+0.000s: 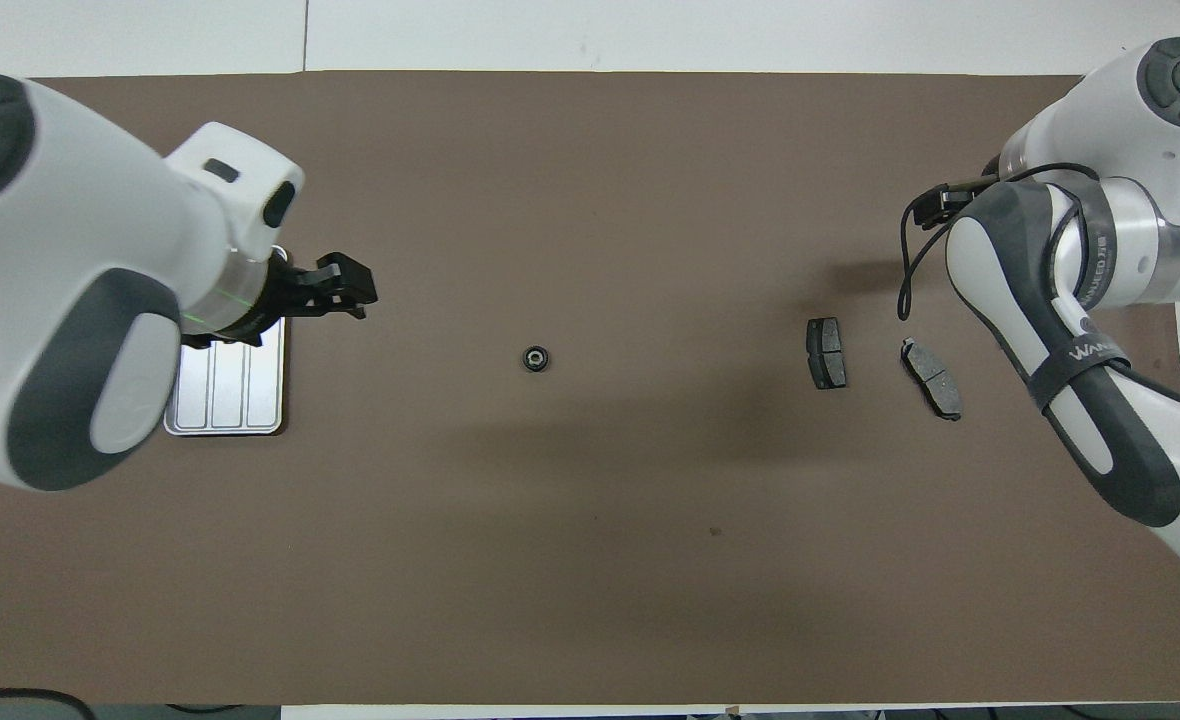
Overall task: Pick bearing gear from pile to tray
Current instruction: 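Grasp the black bearing at the table center with the left gripper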
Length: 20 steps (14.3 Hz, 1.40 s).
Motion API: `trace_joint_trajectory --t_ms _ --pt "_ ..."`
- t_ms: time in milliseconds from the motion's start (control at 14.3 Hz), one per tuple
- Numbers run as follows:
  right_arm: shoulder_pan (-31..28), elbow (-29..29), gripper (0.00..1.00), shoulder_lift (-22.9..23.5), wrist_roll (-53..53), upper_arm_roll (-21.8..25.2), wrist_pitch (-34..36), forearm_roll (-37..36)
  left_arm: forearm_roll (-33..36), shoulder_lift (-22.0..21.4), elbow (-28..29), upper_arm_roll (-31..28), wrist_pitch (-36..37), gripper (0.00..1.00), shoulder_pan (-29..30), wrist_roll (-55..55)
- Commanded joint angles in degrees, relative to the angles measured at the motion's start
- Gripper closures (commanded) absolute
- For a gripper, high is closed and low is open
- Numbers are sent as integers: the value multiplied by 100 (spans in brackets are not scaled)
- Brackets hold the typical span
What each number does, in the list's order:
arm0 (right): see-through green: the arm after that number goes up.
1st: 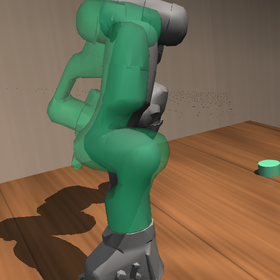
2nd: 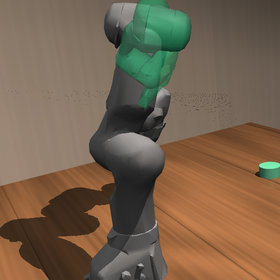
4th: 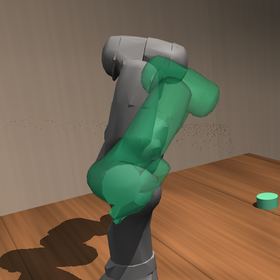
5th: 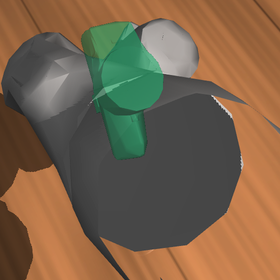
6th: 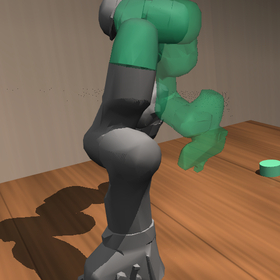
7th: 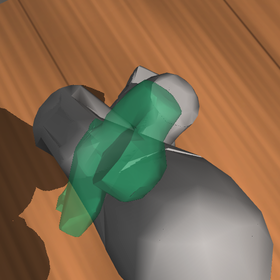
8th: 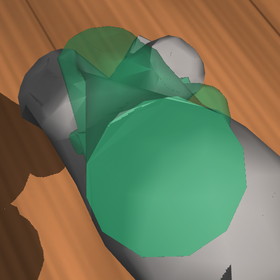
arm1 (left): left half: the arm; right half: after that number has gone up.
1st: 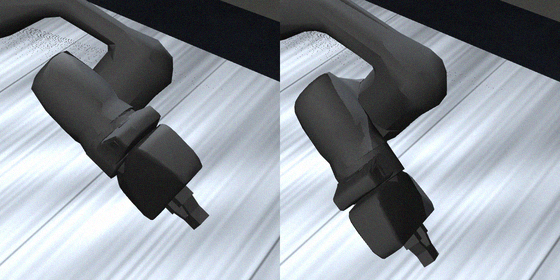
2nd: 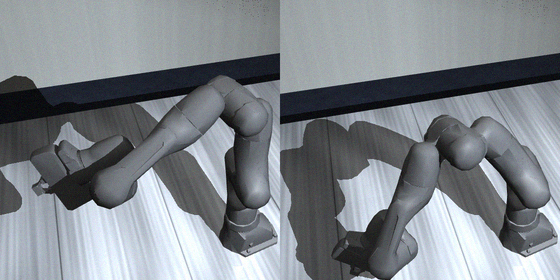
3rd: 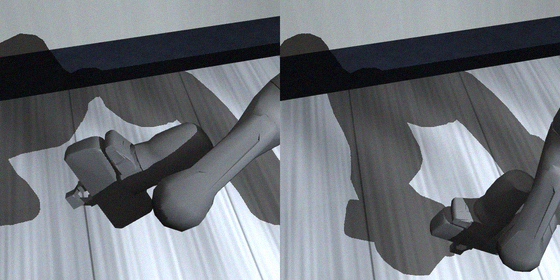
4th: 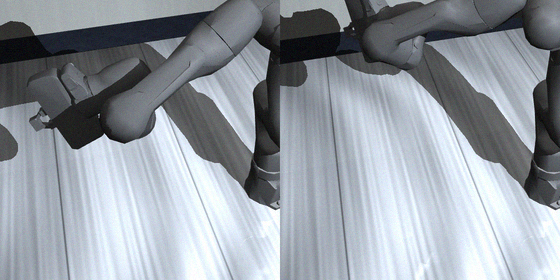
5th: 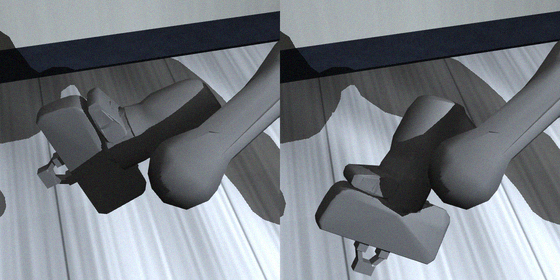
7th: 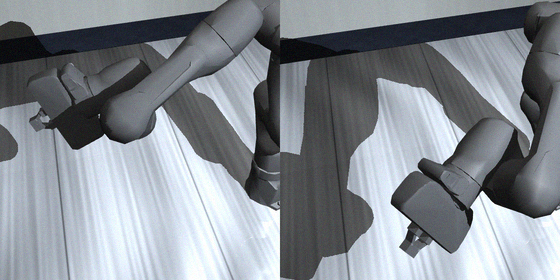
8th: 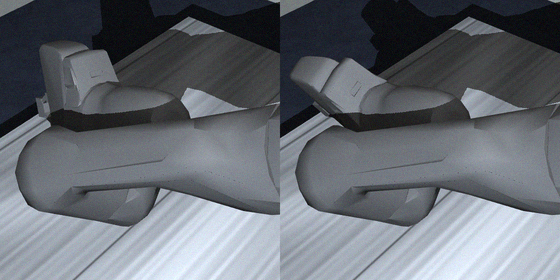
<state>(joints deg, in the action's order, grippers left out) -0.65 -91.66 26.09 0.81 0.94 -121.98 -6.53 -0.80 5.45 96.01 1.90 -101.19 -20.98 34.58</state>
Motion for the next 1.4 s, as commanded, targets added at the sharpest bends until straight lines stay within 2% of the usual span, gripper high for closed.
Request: trace_joint_trajectory --t_ms 0,70,279,349,559,838,908,1047,1327 --pt "-242 -106 0 194 270 -94 -535 -129 -69 491 136 -93 -785 0 -529 793" --pt "-260 -54 0 334 280 -102 -607 -138 -69 623 267 -93 -1154 0 -695 1179" --pt "-269 227 0 747 280 -102 -809 -138 -52 1526 259 -111 -1910 0 -1232 2049" --pt "-261 315 0 853 280 -102 -801 -138 -34 1607 425 -93 -2287 0 -1250 2366" --pt "-217 675 0 1187 262 -102 -634 -103 -25 1608 866 -93 -2721 0 -1338 2370" --pt "-199 947 0 1363 122 -120 -381 -41 -17 1634 963 -93 -2862 10 -1338 2361" --pt "-208 1253 0 1538 34 -129 -118 28 -17 1678 1015 -93 -3045 14 -1338 2369" --pt "-182 1878 0 1793 -54 -146 471 152 -25 1714 1104 -102 -3170 15 -1356 2396" --pt "-181 2143 0 1996 -177 -164 658 152 -25 1731 1104 -111 -3188 15 -1391 2422"
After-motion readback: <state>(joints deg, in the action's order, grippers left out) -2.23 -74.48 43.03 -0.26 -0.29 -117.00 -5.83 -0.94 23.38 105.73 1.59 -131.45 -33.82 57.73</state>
